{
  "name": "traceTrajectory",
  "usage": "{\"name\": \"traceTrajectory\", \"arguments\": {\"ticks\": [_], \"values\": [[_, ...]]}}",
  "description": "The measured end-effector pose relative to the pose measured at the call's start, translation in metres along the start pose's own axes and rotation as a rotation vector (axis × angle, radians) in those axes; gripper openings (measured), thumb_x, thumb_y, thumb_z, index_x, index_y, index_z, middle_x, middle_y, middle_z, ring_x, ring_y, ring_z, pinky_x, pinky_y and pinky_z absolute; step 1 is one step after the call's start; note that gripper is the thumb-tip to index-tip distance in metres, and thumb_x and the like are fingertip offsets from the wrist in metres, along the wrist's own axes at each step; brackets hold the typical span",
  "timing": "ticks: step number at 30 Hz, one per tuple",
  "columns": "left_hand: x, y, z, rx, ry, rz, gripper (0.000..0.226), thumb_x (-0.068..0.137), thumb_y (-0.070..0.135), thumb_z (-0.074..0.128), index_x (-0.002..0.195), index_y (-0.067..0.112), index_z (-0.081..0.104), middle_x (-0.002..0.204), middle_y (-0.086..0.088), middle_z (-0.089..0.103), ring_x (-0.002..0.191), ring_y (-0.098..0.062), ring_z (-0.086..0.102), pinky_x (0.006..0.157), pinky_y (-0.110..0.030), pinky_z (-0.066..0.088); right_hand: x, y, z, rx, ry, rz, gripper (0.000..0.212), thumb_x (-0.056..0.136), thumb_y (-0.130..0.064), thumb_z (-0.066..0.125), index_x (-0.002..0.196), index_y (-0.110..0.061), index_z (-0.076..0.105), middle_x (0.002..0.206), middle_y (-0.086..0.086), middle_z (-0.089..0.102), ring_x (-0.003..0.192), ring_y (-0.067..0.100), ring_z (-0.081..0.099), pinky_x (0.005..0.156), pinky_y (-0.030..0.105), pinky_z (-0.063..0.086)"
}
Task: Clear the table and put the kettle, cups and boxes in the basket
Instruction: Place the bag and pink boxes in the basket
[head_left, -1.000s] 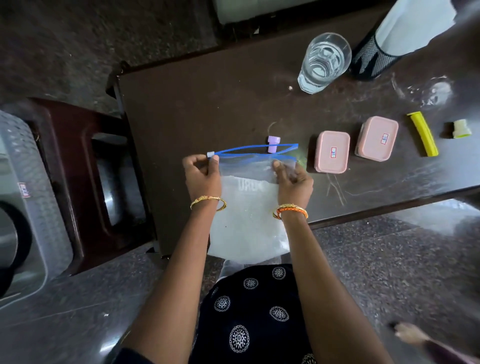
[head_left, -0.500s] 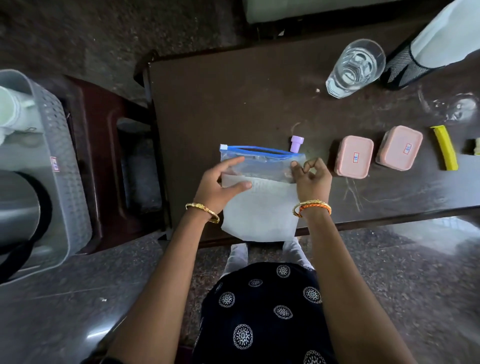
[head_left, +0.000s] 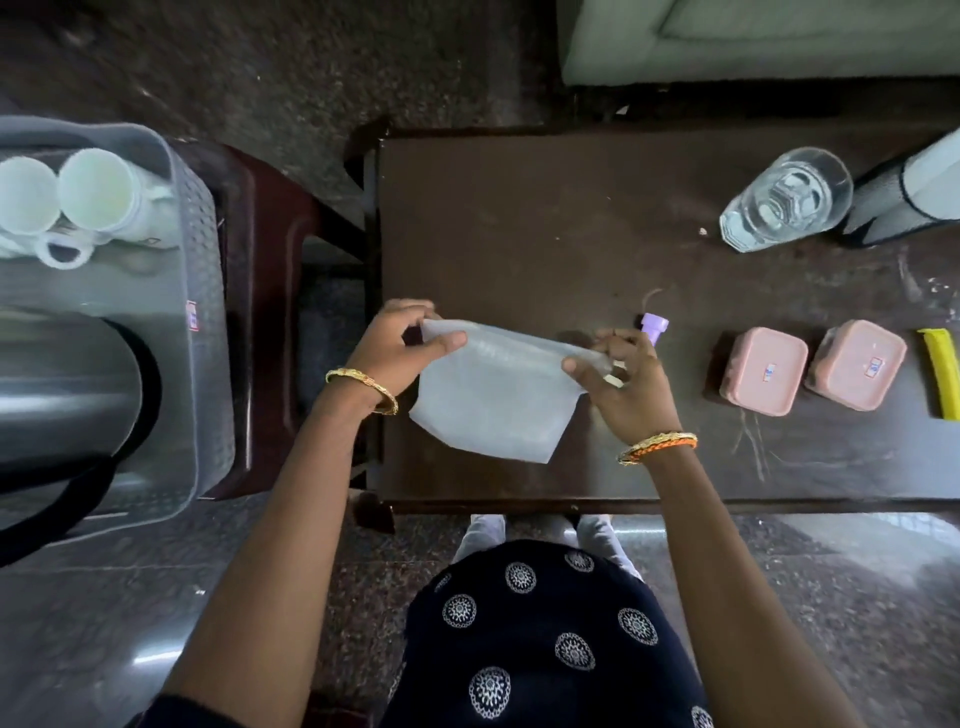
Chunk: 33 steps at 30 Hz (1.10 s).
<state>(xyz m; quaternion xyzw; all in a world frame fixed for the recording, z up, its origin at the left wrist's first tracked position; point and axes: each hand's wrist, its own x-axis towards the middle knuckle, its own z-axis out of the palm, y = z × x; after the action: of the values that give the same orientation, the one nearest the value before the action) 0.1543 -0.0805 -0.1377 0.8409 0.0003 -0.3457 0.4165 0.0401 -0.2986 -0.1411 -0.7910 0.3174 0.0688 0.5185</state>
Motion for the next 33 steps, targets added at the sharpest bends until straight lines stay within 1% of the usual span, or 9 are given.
{"name": "traceTrajectory", "arguments": {"ticks": [4, 7, 10, 15, 19, 22, 26, 30, 33], "values": [[-0.005, 0.008, -0.018, -0.223, 0.243, -0.023, 0.029, 0.088, 0.026, 0.060, 0.092, -0.003, 0.059, 0.071, -0.005, 0.062, 0.065, -0.009, 0.060, 0.065, -0.022, 0.047, 0.007, -0.042, 0.031, 0.312, 0.054, 0.040, 0.028, 0.083, -0.017, 0.070, 0.070, -0.020, 0.046, 0.067, 0.011, 0.042, 0.060, 0.025, 0.039, 0.056, 0.038, 0.037], [-0.005, 0.011, -0.032, -0.120, 0.522, -0.002, 0.042, 0.094, 0.027, 0.050, 0.108, -0.012, 0.049, 0.103, -0.030, 0.061, 0.101, -0.037, 0.058, 0.085, -0.039, 0.045, 0.008, -0.081, 0.054, 0.572, -0.028, 0.134, 0.030, 0.073, -0.020, 0.078, 0.087, -0.016, 0.053, 0.081, 0.014, 0.056, 0.070, 0.031, 0.055, 0.068, 0.042, 0.052], [-0.006, 0.011, -0.056, 0.003, 0.727, 0.090, 0.030, 0.095, 0.027, 0.049, 0.098, -0.003, 0.054, 0.091, -0.024, 0.063, 0.087, -0.040, 0.058, 0.066, -0.035, 0.030, 0.016, -0.109, 0.070, 0.684, -0.273, 0.254, 0.047, 0.060, -0.024, 0.081, 0.099, -0.011, 0.057, 0.103, 0.009, 0.071, 0.094, 0.027, 0.070, 0.088, 0.049, 0.055], [-0.002, 0.010, -0.105, -0.001, 0.923, 0.098, 0.031, 0.094, 0.031, 0.050, 0.100, 0.001, 0.060, 0.097, -0.022, 0.066, 0.093, -0.037, 0.058, 0.070, -0.032, 0.033, 0.034, -0.158, 0.103, 0.493, -0.247, 0.064, 0.024, 0.075, -0.002, 0.074, 0.090, -0.016, 0.061, 0.095, 0.002, 0.069, 0.091, 0.022, 0.068, 0.083, 0.043, 0.057], [-0.003, 0.009, -0.153, -0.166, 0.981, 0.040, 0.024, 0.091, 0.032, 0.054, 0.079, 0.011, 0.054, 0.076, -0.005, 0.055, 0.073, -0.022, 0.049, 0.059, -0.022, 0.029, 0.047, -0.201, 0.131, 0.394, -0.262, -0.112, 0.019, 0.078, -0.008, 0.074, 0.092, -0.017, 0.065, 0.090, -0.004, 0.068, 0.085, 0.013, 0.068, 0.072, 0.031, 0.059], [-0.010, 0.007, -0.184, -0.259, 1.040, -0.043, 0.030, 0.088, 0.038, 0.056, 0.095, 0.010, 0.062, 0.083, -0.001, 0.059, 0.078, -0.016, 0.053, 0.071, -0.025, 0.043, 0.054, -0.229, 0.154, 0.379, -0.276, -0.153, 0.019, 0.079, -0.010, 0.073, 0.095, -0.015, 0.064, 0.095, 0.003, 0.068, 0.089, 0.021, 0.068, 0.073, 0.036, 0.058], [-0.025, 0.012, -0.212, -0.331, 0.968, -0.144, 0.044, 0.089, 0.044, 0.053, 0.118, 0.011, 0.048, 0.103, 0.000, 0.056, 0.095, -0.019, 0.055, 0.090, -0.035, 0.047, 0.064, -0.270, 0.187, 0.370, -0.321, -0.174, 0.017, 0.078, -0.006, 0.073, 0.088, -0.016, 0.062, 0.082, -0.005, 0.065, 0.074, 0.010, 0.065, 0.060, 0.024, 0.057], [-0.041, 0.015, -0.220, -0.048, 0.994, -0.210, 0.067, 0.087, 0.047, 0.052, 0.140, 0.012, 0.027, 0.144, -0.015, 0.030, 0.132, -0.032, 0.035, 0.110, -0.046, 0.032, 0.068, -0.306, 0.231, 0.372, -0.365, -0.121, 0.024, 0.079, -0.004, 0.072, 0.100, -0.010, 0.064, 0.090, 0.003, 0.068, 0.080, 0.018, 0.067, 0.071, 0.034, 0.058], [-0.040, 0.017, -0.217, 0.164, 1.001, -0.287, 0.065, 0.091, 0.041, 0.047, 0.144, 0.013, 0.021, 0.155, -0.018, 0.011, 0.145, -0.032, 0.007, 0.116, -0.049, 0.009, 0.063, -0.317, 0.267, 0.316, -0.342, -0.096, 0.029, 0.078, -0.008, 0.072, 0.106, -0.008, 0.064, 0.104, 0.010, 0.069, 0.089, 0.024, 0.067, 0.082, 0.040, 0.057]]}}
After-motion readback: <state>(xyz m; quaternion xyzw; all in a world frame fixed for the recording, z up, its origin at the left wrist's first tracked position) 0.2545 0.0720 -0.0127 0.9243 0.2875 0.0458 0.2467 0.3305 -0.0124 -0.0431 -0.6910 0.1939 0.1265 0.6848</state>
